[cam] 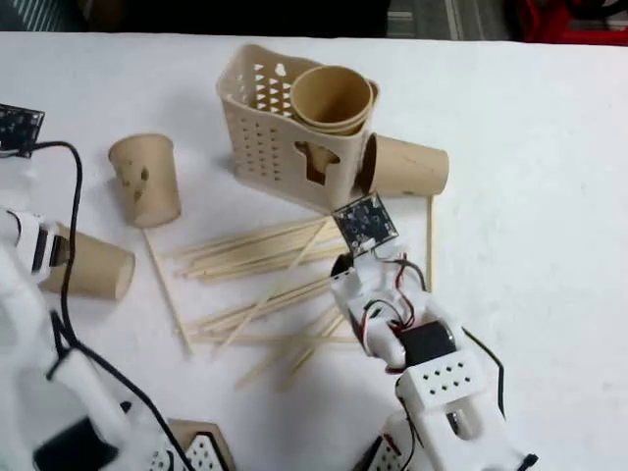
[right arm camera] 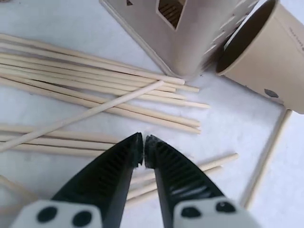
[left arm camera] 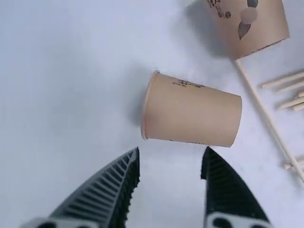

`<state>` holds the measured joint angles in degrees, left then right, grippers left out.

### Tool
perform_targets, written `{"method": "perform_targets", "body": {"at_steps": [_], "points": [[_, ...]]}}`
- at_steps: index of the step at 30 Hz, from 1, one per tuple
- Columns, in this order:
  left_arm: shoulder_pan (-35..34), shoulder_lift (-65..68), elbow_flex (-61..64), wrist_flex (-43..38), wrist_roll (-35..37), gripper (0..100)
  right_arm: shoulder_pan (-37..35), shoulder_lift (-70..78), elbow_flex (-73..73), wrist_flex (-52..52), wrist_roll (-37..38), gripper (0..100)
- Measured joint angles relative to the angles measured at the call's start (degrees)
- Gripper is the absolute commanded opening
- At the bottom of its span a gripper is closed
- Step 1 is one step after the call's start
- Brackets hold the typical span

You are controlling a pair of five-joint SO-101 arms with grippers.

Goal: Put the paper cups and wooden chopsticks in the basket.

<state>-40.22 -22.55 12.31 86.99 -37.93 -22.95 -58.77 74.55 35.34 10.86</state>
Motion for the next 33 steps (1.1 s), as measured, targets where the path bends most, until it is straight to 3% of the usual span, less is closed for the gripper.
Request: {"method": "perform_targets", "body": {"at_steps": [9, 22, 33], "points": [[-2.73, 16.09, -9.93, 0.0, 5.01, 30, -0.35, 0.0, 0.44, -0.7, 0.0, 2.5], [-2.73, 44.4, -28.13, 0.0, 5.63, 30, -0.44, 0.0, 0.44, -0.7, 0.0, 2.5], [0.88, 50.55, -33.58, 3.87, 5.8, 29, -0.44, 0.0, 0.44, -0.7, 0.0, 2.5]]}}
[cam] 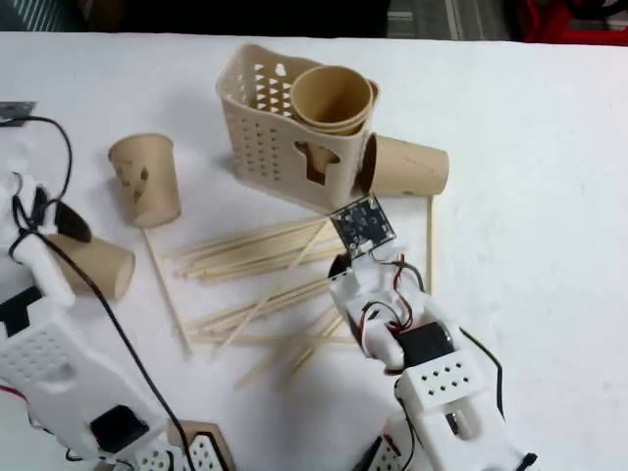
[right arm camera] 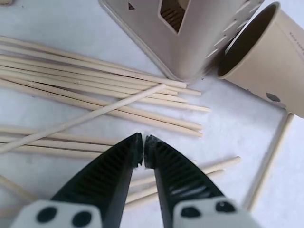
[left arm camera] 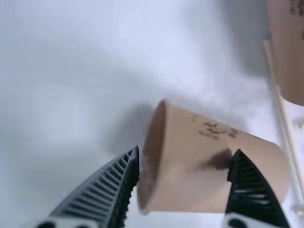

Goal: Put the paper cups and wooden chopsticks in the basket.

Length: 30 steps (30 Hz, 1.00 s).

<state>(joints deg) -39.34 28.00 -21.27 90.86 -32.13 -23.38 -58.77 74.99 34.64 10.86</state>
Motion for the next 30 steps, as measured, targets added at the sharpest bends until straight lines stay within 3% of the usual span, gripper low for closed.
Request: {"method": "perform_targets", "body": {"at_steps": [7, 17, 30], "points": [[3.87, 0.97, 0.09, 4.04, 0.0, 28, 0.0, 0.0, 0.0, 0.0, 0.0, 2.5], [5.36, 0.97, 0.09, 5.8, 0.0, 2, 0.0, 0.0, 1.05, -1.23, 1.76, 2.5], [9.49, 0.62, -2.9, 10.73, 0.0, 2, 0.0, 0.0, 1.14, -1.58, 1.85, 2.5]]}}
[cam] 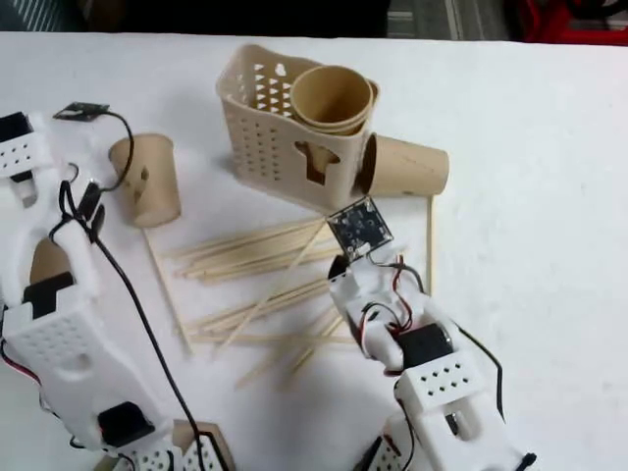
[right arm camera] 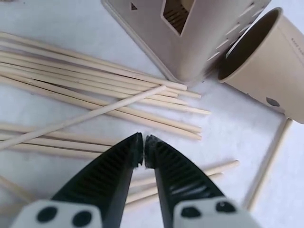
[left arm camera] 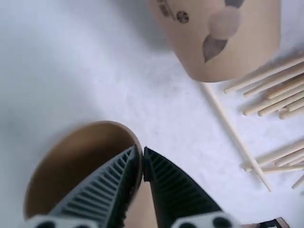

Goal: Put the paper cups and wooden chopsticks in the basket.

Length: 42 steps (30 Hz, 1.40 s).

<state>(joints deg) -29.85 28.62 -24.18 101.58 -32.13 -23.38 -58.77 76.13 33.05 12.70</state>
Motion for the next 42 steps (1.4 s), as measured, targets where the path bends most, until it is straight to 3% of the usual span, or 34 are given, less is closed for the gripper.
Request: {"method": "perform_targets", "body": {"at_steps": [7, 16, 28, 42], "points": [[0.7, -12.22, -0.35, 0.0, 0.0, 2, 0.0, 0.0, 0.0, 0.0, 0.0, 2.5], [11.25, -33.67, -0.35, -1.67, 2.99, 2, 0.0, 0.0, 0.7, -0.18, 0.26, 2.5], [31.38, -46.42, -0.35, -17.58, 15.56, 2, -0.88, 0.0, 2.2, -0.35, 6.86, 2.5], [50.64, -45.27, -0.44, -37.36, 16.97, 2, -2.2, 0.0, 2.55, -0.35, 7.03, 2.5]]}}
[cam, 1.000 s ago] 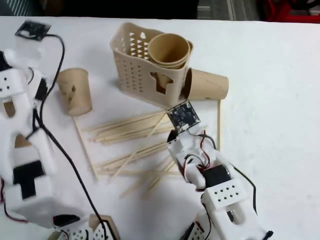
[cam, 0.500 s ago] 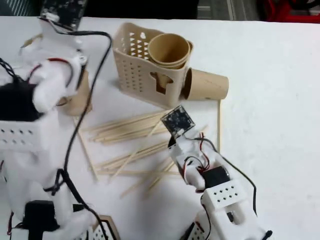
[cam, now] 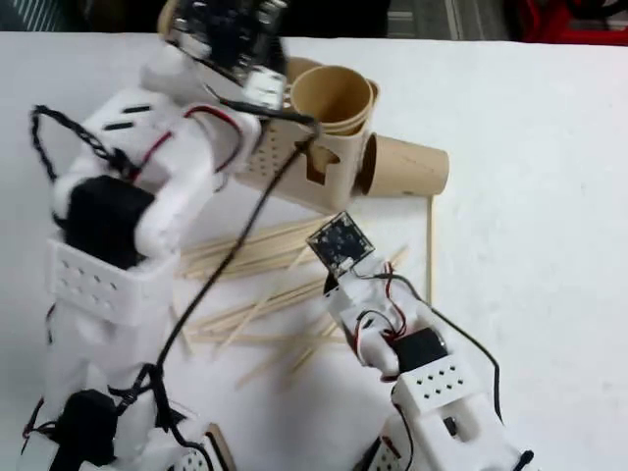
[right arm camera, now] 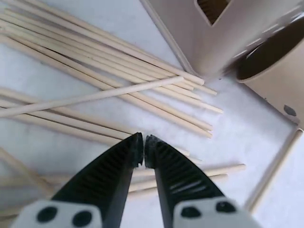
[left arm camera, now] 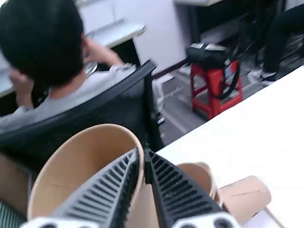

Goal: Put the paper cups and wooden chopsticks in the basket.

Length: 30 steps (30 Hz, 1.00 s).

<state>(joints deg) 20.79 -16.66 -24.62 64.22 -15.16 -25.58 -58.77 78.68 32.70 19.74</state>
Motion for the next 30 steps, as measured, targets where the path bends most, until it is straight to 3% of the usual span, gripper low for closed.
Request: {"method": "perform_targets", "body": {"at_steps": [12, 30], "points": [[4.31, 13.71, 0.0, -9.93, 0.0, 2, 0.0, 0.0, 0.0, 0.0, 0.0, 2.5], [5.8, 19.16, 0.09, -11.08, 0.0, 2, 0.0, 0.0, 0.0, 0.0, 0.0, 2.5]]}}
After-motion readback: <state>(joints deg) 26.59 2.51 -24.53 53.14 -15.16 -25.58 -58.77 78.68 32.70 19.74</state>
